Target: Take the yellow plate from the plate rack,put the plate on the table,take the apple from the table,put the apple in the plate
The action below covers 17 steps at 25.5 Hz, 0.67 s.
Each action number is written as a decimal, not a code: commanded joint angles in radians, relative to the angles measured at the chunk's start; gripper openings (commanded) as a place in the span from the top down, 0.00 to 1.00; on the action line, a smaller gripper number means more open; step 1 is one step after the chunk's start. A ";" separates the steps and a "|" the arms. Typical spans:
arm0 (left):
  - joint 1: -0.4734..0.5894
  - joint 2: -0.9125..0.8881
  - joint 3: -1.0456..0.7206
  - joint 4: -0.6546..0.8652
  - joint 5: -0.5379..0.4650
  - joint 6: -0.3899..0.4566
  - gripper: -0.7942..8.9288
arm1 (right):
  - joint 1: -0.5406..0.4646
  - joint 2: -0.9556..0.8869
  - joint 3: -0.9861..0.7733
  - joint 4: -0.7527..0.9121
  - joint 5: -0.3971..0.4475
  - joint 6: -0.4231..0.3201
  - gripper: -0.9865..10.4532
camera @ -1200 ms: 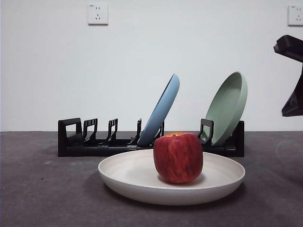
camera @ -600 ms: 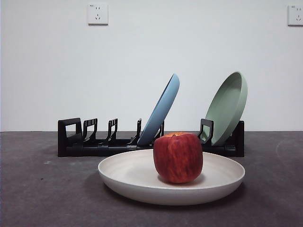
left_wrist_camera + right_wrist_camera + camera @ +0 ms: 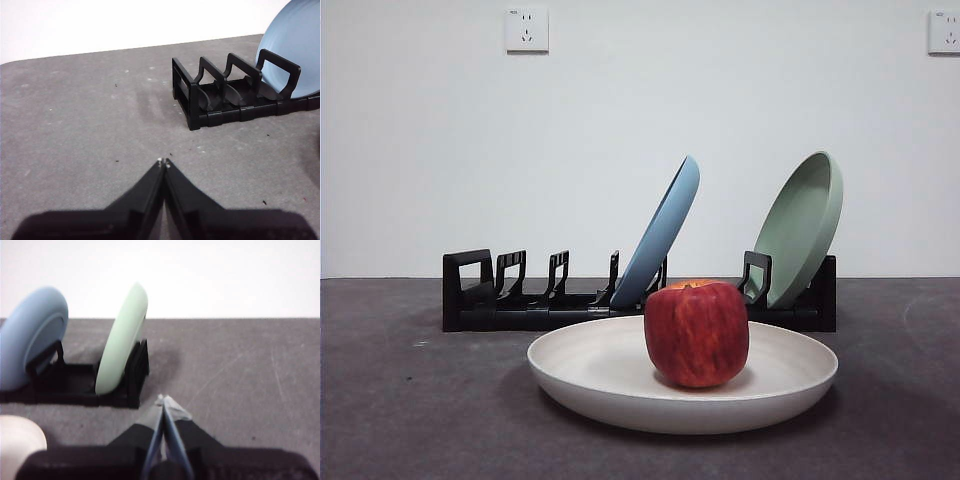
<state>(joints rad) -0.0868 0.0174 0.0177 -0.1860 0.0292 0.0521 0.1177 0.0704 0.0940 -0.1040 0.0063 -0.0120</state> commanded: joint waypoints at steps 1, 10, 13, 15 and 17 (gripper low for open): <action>0.003 -0.001 -0.013 -0.001 -0.002 -0.007 0.92 | -0.001 -0.023 -0.040 0.013 -0.005 0.008 0.91; 0.003 -0.001 -0.013 -0.001 -0.002 -0.007 0.92 | 0.000 -0.063 -0.088 -0.062 -0.008 0.049 0.91; 0.003 -0.001 -0.013 -0.001 -0.002 -0.006 0.92 | 0.001 -0.066 -0.088 -0.077 -0.029 0.058 0.91; 0.003 -0.001 -0.013 -0.001 -0.002 -0.006 0.92 | 0.002 -0.057 -0.088 -0.077 -0.058 0.076 0.91; 0.003 -0.001 -0.013 -0.001 -0.002 -0.006 0.92 | 0.002 -0.048 -0.088 -0.077 -0.057 0.092 0.91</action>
<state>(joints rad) -0.0868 0.0174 0.0174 -0.1860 0.0292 0.0521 0.1184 0.0193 0.0166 -0.1741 -0.0452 0.0528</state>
